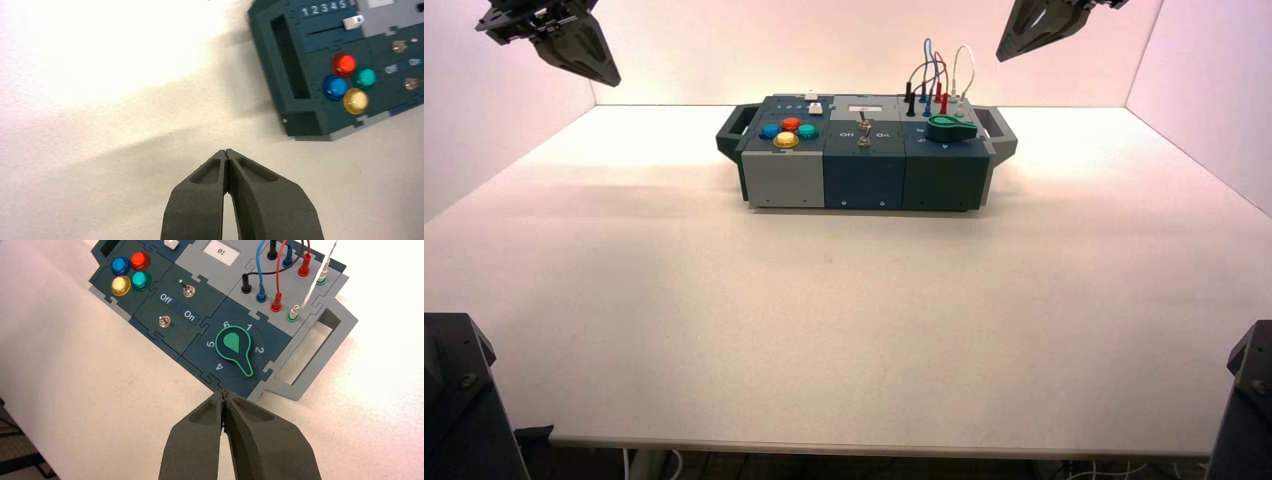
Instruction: Push the red button with the right gripper.
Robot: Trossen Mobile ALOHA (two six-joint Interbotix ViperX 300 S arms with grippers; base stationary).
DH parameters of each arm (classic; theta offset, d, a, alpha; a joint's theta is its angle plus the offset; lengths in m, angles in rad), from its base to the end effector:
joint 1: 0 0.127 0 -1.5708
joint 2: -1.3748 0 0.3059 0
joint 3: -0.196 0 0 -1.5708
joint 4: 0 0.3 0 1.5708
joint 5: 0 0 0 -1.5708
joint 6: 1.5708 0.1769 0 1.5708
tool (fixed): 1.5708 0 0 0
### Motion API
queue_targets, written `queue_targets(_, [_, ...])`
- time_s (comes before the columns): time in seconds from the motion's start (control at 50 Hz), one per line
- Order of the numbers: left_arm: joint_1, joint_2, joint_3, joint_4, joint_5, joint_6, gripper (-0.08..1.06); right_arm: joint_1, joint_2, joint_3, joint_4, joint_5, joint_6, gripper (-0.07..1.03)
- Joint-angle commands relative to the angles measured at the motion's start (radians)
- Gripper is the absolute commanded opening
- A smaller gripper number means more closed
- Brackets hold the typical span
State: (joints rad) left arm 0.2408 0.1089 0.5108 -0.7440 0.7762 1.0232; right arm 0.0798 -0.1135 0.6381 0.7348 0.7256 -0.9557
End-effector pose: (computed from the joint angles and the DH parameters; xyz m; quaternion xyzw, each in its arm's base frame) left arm 0.3947 0.0105 0.0970 -0.0278 0.5085 -0.2195 0.8322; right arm 0.3484 0.1068 0.1399 -0.0493 0.4668 0.3163 0.8244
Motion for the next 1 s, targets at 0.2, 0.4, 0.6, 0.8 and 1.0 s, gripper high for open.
queue_targets(0.2, [-0.006,-0.032,-0.031,-0.091,0.057,0.051,-0.03,0.046,-0.023,-0.055,0.031,0.034,-0.005,-0.02])
queue_targets(0.4, [-0.005,-0.037,-0.031,-0.101,0.063,0.058,-0.03,0.106,-0.008,-0.124,-0.026,0.04,-0.008,-0.02])
queue_targets(0.6, [-0.009,-0.037,-0.028,-0.104,0.063,0.064,-0.03,0.175,0.08,-0.229,-0.071,0.058,-0.008,-0.02])
queue_targets(0.8, [-0.014,-0.038,-0.029,-0.104,0.063,0.064,-0.03,0.235,0.187,-0.333,-0.11,0.063,0.002,-0.02])
queue_targets(1.0, [-0.017,-0.035,-0.028,-0.106,0.063,0.064,-0.03,0.301,0.262,-0.43,-0.244,0.061,0.086,-0.02])
